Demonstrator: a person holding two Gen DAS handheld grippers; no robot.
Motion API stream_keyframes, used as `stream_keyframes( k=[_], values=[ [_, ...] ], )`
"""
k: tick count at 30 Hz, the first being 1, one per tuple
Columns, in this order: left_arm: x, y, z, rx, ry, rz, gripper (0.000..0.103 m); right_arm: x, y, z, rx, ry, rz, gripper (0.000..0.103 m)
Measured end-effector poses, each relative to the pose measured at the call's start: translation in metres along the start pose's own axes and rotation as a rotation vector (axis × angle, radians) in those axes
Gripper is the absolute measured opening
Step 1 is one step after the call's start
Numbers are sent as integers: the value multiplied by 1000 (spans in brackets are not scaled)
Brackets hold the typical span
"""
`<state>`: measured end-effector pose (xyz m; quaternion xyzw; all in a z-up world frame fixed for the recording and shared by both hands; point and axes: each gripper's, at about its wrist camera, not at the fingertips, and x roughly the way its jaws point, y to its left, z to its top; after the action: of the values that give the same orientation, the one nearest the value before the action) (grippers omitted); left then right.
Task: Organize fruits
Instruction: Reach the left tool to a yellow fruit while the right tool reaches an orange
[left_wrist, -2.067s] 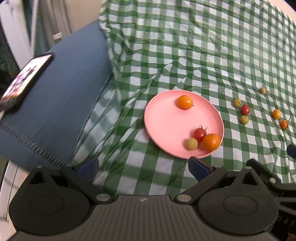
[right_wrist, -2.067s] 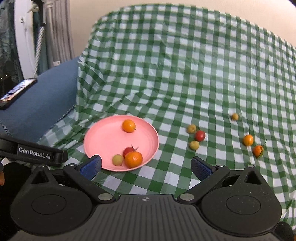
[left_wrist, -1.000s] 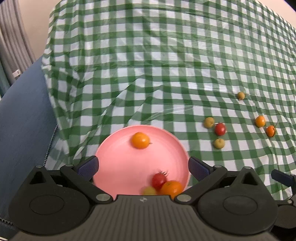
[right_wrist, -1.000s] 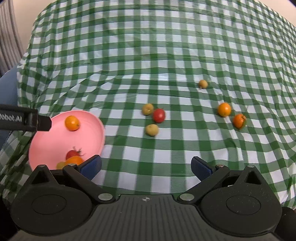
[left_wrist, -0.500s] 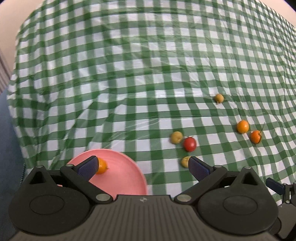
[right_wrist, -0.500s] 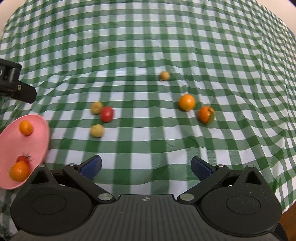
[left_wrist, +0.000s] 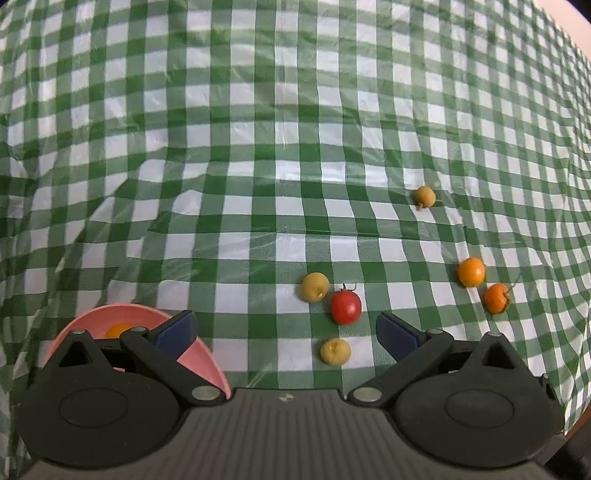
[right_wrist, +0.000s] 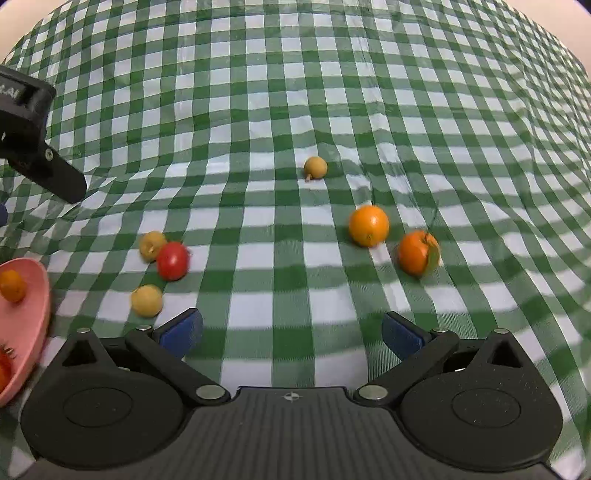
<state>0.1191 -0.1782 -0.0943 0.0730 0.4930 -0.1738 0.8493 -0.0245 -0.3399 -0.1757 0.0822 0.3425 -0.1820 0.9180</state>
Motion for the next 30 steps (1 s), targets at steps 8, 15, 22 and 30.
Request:
stream_keyframes(
  k=[8,15,22,30],
  values=[
    [50,-14,22,7,80,-12,103,36,-30,18,91,-31,-129,102],
    [85,2,39,-82,142,7,103,66,-56,27,171,-17,-213,102],
    [117,9,46,-118,242,11,103,78,-59,29,184,0,-226,102],
    [118,-7,38,-142,224,50,83,74,-56,28,178,-18,-231,90]
  ],
)
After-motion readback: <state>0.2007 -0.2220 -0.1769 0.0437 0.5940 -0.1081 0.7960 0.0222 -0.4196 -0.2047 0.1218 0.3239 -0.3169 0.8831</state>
